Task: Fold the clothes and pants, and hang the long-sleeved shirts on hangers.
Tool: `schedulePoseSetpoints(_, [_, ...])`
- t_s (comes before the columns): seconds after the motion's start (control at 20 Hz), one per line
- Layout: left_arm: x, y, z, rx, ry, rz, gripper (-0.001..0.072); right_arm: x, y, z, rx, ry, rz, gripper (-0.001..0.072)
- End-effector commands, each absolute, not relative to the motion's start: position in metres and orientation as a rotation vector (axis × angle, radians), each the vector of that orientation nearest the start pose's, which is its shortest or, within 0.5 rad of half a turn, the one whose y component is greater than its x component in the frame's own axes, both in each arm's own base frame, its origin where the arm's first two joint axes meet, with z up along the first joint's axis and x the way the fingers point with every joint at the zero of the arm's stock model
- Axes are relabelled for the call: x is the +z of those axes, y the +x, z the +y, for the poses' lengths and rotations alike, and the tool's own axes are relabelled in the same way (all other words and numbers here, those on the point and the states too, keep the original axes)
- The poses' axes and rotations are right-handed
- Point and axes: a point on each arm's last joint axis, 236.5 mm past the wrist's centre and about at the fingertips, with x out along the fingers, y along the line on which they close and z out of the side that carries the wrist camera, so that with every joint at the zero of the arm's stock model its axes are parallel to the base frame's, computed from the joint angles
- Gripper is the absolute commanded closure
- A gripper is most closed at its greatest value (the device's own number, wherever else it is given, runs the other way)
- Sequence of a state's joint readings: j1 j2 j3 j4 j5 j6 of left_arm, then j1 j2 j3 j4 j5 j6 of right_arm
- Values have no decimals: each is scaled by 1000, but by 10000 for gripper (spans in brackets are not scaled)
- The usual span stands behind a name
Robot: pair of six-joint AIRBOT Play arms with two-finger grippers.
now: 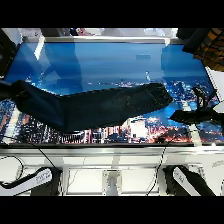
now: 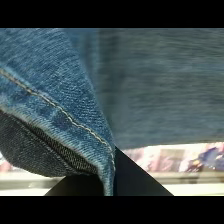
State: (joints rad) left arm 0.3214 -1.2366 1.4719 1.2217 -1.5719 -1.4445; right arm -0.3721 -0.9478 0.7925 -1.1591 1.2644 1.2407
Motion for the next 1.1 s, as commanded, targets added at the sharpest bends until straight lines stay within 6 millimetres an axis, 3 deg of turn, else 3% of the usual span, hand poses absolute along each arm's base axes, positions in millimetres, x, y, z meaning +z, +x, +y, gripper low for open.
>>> schedulePoseSetpoints(0.0, [125,380,-12,-152,-318,1196,681,4,280,-10,148,351,1261,302])
schedulePoseSetpoints(0.3, [87,393,-91,-275,-276,1293,681,5,284,-12,140,348,1245,302])
schedulePoseSetpoints(0.65, [38,399,-209,-509,-342,1375,681,5,286,-13,135,345,1235,302])
schedulePoseSetpoints(0.85, [13,400,-244,-548,-344,1394,680,6,289,-15,128,343,1222,302])
schedulePoseSetpoints(1.05, [-5,390,-265,-580,-337,1447,680,6,289,-15,129,341,1222,302])
